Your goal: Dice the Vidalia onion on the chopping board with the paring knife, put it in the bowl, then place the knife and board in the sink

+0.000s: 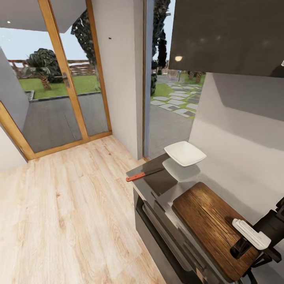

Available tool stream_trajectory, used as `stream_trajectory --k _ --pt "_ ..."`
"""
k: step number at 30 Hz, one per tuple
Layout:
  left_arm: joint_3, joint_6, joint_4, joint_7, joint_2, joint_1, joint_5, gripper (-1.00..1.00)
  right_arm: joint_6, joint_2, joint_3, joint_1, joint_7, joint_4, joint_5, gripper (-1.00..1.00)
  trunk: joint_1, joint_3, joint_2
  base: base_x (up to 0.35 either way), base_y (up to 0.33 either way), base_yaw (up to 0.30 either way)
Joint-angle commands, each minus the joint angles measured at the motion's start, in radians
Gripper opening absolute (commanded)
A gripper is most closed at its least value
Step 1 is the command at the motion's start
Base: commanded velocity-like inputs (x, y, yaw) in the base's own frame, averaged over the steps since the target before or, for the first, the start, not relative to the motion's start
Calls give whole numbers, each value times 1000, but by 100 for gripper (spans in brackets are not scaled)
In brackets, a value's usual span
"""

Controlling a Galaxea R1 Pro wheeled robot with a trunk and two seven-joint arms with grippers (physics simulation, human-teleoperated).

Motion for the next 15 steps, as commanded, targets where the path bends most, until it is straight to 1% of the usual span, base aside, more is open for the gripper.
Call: stream_trajectory --k 1,6,15 --pt "3 -5 2 0 0 -1 2 100 -7 0 4 -3 0 1 -4 -100 0 -1 -1 0 0 0" --pt "3 -5 2 0 0 -1 2 100 -27 -2 4 -3 -1 3 -3 -100 0 -1 -1 0 0 0" --pt "3 -5 2 0 0 0 2 100 -33 -2 4 -3 -1 3 -2 -100 0 -1 -1 0 0 0"
